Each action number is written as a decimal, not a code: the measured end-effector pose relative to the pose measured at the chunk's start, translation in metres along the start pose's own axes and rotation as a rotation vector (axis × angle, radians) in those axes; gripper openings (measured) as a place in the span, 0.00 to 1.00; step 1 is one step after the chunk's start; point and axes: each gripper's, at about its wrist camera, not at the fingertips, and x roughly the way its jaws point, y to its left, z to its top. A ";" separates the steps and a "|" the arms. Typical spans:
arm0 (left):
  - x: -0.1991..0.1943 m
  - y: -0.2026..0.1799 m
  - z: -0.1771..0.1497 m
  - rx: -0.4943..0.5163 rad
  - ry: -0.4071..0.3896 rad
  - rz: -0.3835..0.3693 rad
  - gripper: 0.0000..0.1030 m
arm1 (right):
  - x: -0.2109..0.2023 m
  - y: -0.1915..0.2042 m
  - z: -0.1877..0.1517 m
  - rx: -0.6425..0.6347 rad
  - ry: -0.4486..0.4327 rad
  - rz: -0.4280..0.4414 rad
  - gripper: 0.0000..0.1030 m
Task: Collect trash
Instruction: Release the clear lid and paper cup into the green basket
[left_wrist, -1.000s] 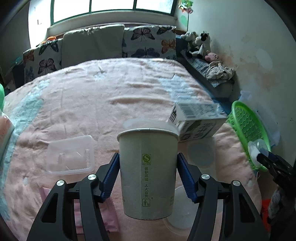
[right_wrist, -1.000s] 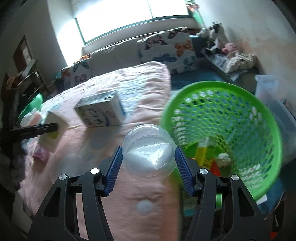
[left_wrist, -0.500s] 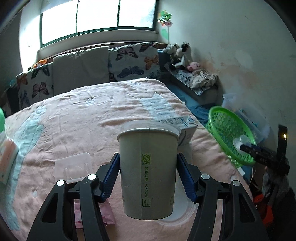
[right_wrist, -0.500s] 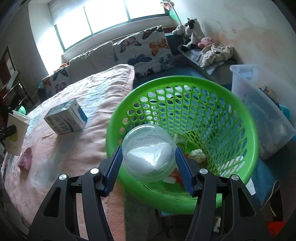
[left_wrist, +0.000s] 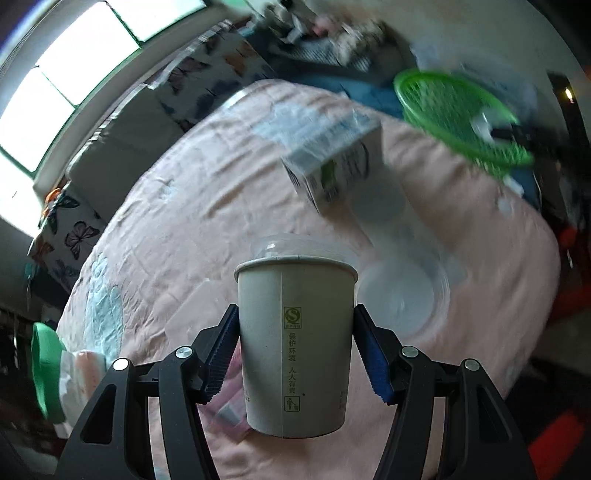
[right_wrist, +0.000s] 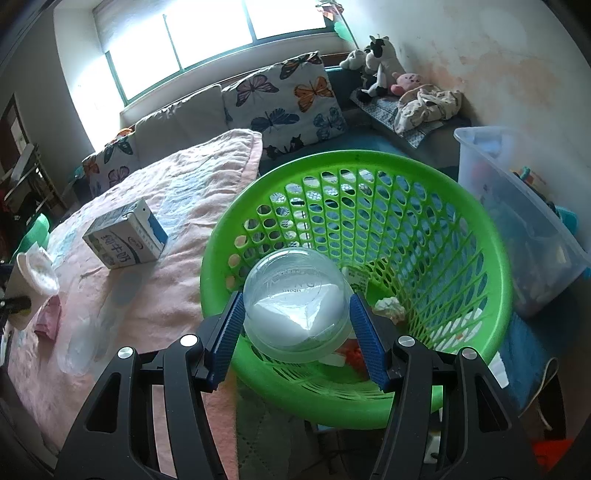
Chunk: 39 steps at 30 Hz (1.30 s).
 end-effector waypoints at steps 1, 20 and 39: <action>0.000 0.000 -0.002 0.025 0.031 0.005 0.58 | 0.001 0.000 -0.001 0.000 0.002 0.001 0.57; -0.023 -0.022 0.033 -0.108 -0.121 -0.128 0.58 | 0.003 -0.033 0.003 0.078 0.013 0.000 0.66; 0.007 -0.129 0.193 -0.162 -0.295 -0.317 0.61 | -0.046 -0.044 -0.014 0.025 -0.065 -0.039 0.79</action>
